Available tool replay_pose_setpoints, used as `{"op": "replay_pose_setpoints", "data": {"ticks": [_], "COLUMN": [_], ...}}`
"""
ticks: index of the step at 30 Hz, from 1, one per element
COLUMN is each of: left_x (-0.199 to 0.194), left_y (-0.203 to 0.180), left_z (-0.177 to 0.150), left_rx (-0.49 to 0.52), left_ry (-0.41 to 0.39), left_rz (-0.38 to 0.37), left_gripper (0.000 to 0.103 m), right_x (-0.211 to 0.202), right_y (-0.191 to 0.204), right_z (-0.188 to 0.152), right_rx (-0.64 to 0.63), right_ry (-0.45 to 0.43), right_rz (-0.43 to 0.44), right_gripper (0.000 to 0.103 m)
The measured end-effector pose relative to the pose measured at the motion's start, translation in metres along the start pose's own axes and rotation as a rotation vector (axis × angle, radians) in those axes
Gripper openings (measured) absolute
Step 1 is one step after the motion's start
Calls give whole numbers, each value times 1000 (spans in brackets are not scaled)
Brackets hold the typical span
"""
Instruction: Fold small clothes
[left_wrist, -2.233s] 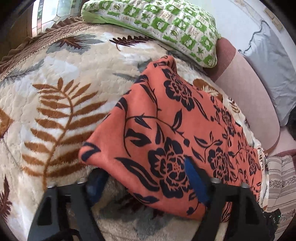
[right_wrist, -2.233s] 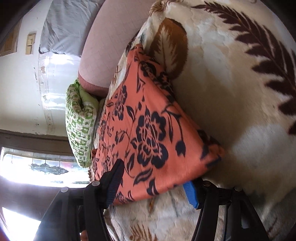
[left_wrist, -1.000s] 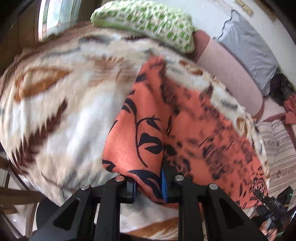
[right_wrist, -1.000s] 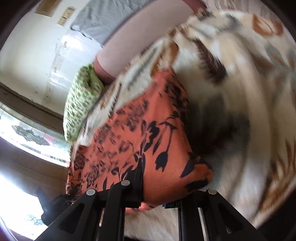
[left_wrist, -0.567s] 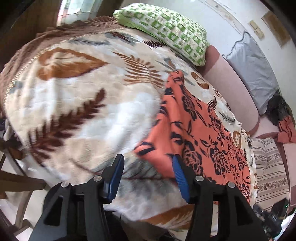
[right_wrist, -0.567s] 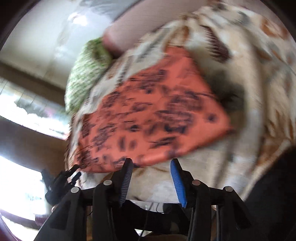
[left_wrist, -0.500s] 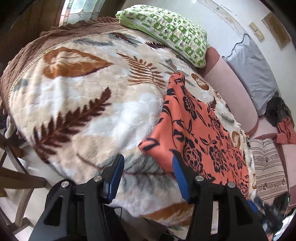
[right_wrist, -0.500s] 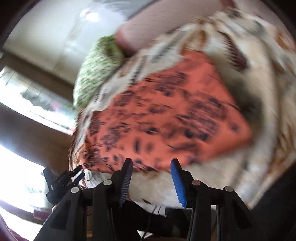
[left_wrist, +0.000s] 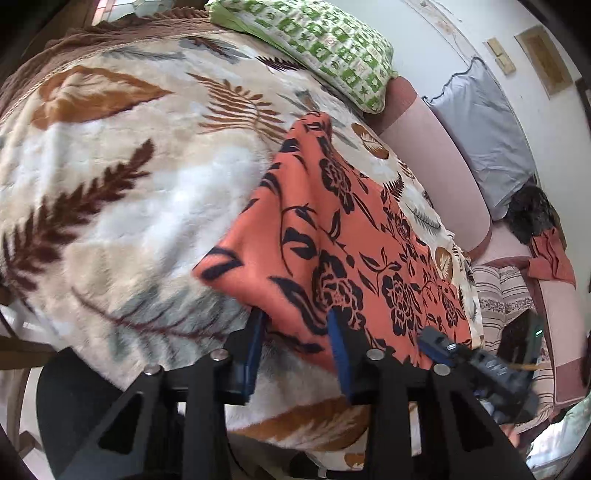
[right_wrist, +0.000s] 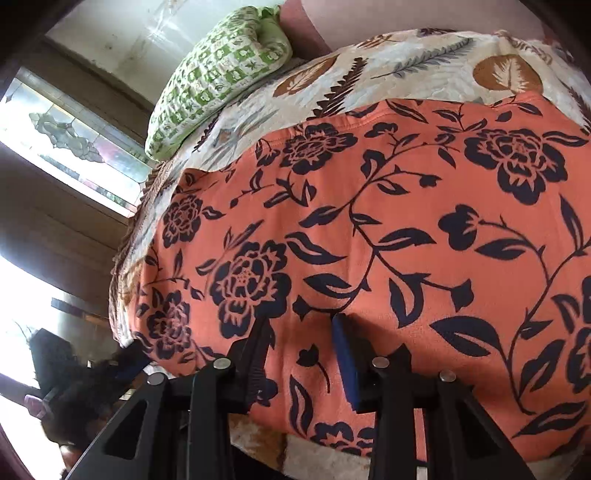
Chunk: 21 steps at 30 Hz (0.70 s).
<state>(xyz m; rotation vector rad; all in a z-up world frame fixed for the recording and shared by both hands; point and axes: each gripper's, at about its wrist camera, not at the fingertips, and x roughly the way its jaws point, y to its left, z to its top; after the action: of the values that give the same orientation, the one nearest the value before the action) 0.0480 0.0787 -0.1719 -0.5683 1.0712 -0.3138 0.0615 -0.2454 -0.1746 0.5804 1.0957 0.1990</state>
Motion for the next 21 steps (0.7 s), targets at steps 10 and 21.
{"op": "replay_pose_setpoints", "data": {"ticks": [10,21], "left_x": [17,11], "left_y": [8,0], "left_z": [11,12], "left_rx": [-76,-38], "left_ry": [-18,-35], "left_rz": [-62,-40], "left_gripper": [36,25], "right_x": [46,51], "right_y": [14,-2], "right_z": [116,111], "right_rx": [58,96], "right_ry": [-69,5], "right_rz": [-53,-44], "right_gripper": [38,37]}}
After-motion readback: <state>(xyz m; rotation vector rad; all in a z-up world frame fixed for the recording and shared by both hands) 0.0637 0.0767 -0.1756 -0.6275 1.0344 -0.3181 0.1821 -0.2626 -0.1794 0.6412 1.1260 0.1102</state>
